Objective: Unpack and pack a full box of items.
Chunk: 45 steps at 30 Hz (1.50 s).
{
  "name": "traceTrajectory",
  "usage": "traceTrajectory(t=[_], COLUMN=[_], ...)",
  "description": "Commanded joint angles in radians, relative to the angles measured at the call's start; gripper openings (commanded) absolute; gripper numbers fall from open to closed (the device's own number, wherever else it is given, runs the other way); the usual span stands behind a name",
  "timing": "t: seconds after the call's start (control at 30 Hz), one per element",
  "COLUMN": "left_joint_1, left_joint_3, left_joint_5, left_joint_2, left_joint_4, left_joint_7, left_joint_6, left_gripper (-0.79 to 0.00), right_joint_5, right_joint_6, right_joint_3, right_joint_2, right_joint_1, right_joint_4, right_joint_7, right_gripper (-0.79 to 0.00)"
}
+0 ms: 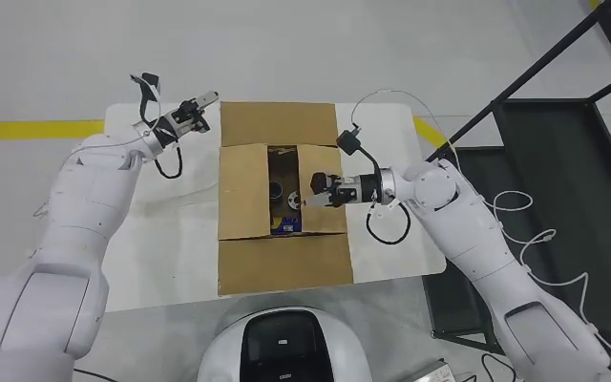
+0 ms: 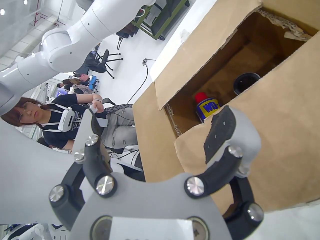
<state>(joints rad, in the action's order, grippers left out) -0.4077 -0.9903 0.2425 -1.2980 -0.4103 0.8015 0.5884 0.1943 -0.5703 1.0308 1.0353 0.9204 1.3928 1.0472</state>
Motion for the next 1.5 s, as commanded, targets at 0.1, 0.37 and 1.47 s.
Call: traceTrajectory(t=[0.1, 0.37, 1.47], left_joint_1=[-0.01, 0.026, 0.078], left_joint_3=[0.032, 0.074, -0.022], left_joint_5=[-0.056, -0.086, 0.096], left_joint_2=[-0.023, -0.069, -0.099], left_joint_4=[-0.008, 0.051, 0.194], left_joint_7=[-0.124, -0.149, 0.076], left_joint_6=[-0.016, -0.036, 0.082], left_gripper=[0.0, 0.0, 0.0], right_joint_5=[0.126, 0.267, 0.396], right_joint_6=[0.089, 0.248, 0.443], right_joint_3=[0.059, 0.218, 0.136], right_joint_2=[-0.017, -0.06, -0.065], right_joint_1=[0.032, 0.153, 0.326], right_joint_4=[0.004, 0.008, 0.017], right_joint_7=[0.071, 0.166, 0.382], right_gripper=[0.0, 0.0, 0.0])
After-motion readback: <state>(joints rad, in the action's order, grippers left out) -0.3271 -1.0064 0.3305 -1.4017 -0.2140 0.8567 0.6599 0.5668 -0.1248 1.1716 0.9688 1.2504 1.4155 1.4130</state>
